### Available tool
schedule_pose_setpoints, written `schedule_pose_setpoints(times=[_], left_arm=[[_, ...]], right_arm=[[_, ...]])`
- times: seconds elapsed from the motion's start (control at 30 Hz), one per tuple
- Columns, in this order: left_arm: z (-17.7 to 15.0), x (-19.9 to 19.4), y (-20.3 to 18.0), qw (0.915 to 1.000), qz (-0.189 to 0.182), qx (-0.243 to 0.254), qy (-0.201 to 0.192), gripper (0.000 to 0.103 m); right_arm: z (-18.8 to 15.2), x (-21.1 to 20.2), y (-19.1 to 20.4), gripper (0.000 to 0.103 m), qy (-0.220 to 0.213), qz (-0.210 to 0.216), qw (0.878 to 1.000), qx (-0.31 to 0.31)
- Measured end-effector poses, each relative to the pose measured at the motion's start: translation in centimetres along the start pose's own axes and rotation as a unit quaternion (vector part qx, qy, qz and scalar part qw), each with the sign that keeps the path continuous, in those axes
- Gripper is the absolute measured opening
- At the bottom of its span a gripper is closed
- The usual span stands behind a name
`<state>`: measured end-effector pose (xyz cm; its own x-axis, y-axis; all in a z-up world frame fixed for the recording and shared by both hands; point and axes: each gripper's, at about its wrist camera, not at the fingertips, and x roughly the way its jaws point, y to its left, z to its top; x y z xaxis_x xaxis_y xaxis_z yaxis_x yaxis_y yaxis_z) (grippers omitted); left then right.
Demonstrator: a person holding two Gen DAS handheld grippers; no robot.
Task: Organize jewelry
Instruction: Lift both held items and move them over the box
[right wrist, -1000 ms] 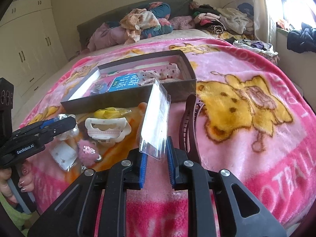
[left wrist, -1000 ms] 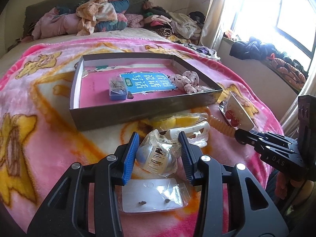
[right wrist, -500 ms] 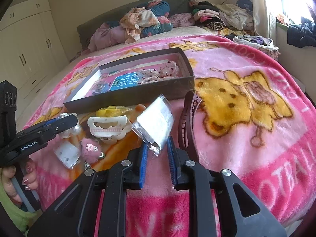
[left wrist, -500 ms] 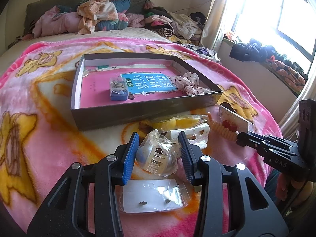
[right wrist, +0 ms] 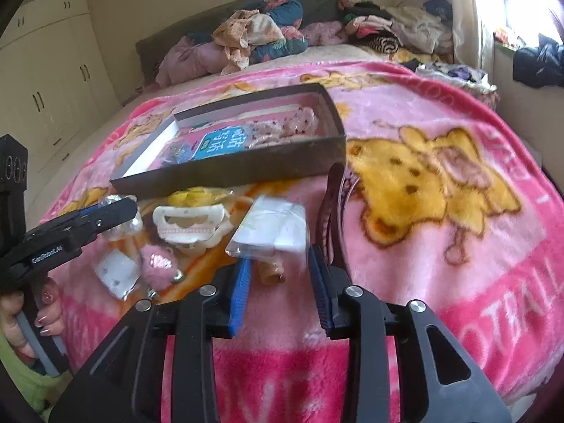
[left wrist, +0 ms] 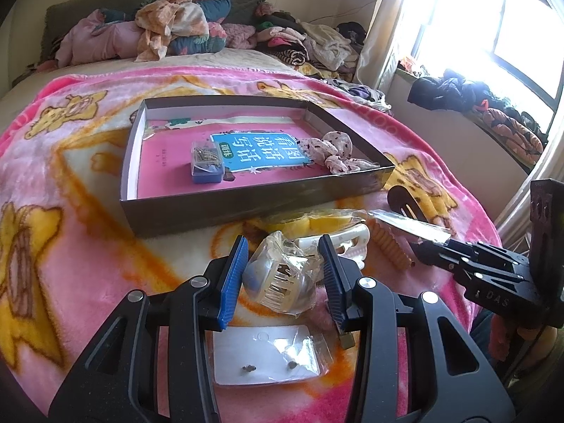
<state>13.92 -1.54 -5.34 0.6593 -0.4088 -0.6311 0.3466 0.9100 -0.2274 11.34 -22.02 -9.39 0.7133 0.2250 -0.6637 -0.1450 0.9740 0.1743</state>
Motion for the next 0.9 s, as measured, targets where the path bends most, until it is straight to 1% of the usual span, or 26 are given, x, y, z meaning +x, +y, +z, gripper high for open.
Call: schedule_pose_setpoints(times=[0.03, 0.07, 0.1, 0.13, 0.23, 0.4, 0.57, 0.9], left_arm=[[0.1, 0.1, -0.1, 1.0, -0.001, 0.0, 0.0, 0.033], [0.0, 0.1, 0.0, 1.0, 0.0, 0.0, 0.0, 0.033], [0.1, 0.1, -0.1, 1.0, 0.0, 0.0, 0.0, 0.033], [0.1, 0.1, 0.0, 1.0, -0.001, -0.001, -0.001, 0.033], [0.4, 0.3, 0.0, 1.0, -0.002, -0.003, -0.002, 0.033], [1.4, 0.4, 0.3, 0.9999, -0.004, -0.008, -0.006, 0.033], [2.5, 0.4, 0.6, 0.9999, -0.003, -0.01, -0.013, 0.033], [5.5, 0.4, 1.7, 0.9991, 0.014, -0.013, -0.037, 0.033]], right_arm=[[0.2, 0.2, 0.0, 0.03, -0.001, -0.002, 1.0, -0.002], [0.4, 0.3, 0.0, 0.027, -0.003, -0.005, 1.0, -0.005], [0.5, 0.4, 0.1, 0.021, -0.005, -0.008, 1.0, -0.007], [0.6, 0.5, 0.1, 0.018, -0.008, -0.012, 1.0, -0.011], [1.1, 0.3, 0.3, 0.015, -0.02, -0.016, 0.999, -0.022], [2.3, -0.5, 0.9, 0.015, -0.04, -0.01, 0.999, -0.031], [4.2, -0.9, 1.5, 0.015, -0.056, 0.004, 0.998, -0.035], [7.7, -0.1, 3.2, 0.015, -0.068, 0.028, 0.996, -0.049]])
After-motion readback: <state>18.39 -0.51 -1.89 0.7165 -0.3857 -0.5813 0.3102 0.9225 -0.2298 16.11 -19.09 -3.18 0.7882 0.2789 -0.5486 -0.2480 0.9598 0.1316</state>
